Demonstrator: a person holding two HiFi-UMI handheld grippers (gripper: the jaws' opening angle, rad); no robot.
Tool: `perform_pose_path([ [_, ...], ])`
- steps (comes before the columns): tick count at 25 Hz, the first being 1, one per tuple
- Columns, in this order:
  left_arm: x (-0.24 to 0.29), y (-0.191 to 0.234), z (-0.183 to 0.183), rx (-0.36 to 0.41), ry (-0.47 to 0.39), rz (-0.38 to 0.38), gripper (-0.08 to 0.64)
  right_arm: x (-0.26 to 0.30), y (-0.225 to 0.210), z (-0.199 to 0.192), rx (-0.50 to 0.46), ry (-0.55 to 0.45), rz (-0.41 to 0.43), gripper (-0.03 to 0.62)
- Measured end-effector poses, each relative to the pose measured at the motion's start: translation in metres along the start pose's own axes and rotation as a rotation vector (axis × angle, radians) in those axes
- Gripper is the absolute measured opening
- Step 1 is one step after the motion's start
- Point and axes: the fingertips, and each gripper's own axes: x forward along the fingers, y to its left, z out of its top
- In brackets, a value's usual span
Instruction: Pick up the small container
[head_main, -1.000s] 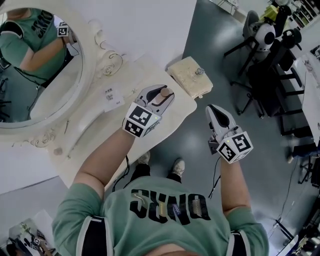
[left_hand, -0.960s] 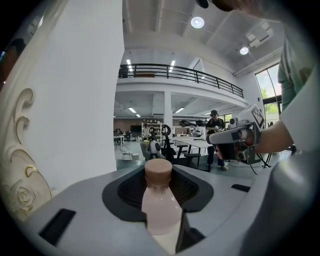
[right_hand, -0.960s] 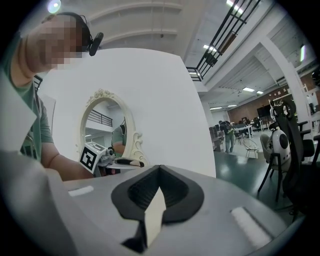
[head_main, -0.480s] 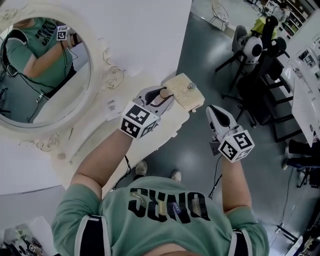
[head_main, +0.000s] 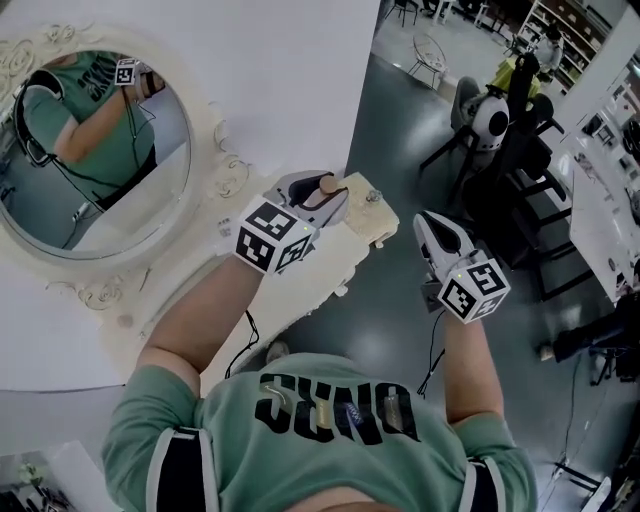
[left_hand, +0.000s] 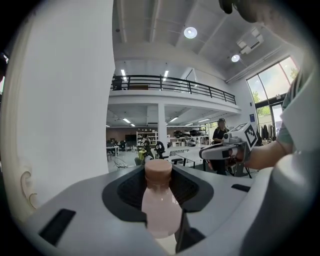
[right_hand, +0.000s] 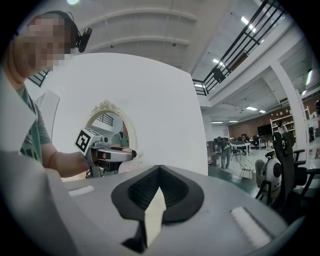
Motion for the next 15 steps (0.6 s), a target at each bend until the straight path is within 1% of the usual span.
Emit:
perform_pose_path([
  [4, -0.006, -0.002, 0.022, 0.005, -0.018, -0.013, 0.14, -0.003, 0.001, 0.016, -0.026, -0.009, 0.001, 0.009],
  [9, -0.011, -0.006, 0.05, 0.032, -0.038, -0.023, 0.14, -0.005, 0.001, 0.034, -0.043, -0.025, 0.006, 0.009],
  [15, -0.022, -0.007, 0.08, 0.037, -0.06, -0.035, 0.14, -0.006, 0.006, 0.055, -0.063, -0.049, 0.024, 0.009],
])
